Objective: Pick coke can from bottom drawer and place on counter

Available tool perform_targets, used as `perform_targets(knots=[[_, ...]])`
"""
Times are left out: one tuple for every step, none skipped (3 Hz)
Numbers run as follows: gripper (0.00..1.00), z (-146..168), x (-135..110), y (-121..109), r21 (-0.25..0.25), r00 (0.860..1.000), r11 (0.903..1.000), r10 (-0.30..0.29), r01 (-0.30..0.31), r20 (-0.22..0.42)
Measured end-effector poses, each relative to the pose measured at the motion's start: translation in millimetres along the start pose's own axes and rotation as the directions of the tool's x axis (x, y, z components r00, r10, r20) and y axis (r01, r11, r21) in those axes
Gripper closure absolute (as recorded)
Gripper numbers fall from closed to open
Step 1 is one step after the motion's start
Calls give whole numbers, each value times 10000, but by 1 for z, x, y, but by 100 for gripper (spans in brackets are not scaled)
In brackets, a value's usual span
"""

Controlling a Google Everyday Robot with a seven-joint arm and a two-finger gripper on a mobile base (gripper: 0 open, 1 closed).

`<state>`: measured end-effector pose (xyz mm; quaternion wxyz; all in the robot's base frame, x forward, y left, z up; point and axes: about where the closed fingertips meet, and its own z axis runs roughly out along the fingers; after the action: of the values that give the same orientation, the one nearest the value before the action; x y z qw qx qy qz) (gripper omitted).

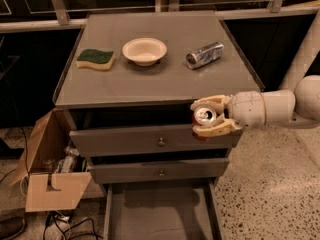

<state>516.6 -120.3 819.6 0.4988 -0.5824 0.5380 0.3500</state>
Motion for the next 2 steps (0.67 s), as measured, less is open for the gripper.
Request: perform_targets(knots=[[100,-43,-33,-11,359,9999,9993,95,-90,-125],[100,-43,-33,-11,358,9999,9993,93,-89,-122]])
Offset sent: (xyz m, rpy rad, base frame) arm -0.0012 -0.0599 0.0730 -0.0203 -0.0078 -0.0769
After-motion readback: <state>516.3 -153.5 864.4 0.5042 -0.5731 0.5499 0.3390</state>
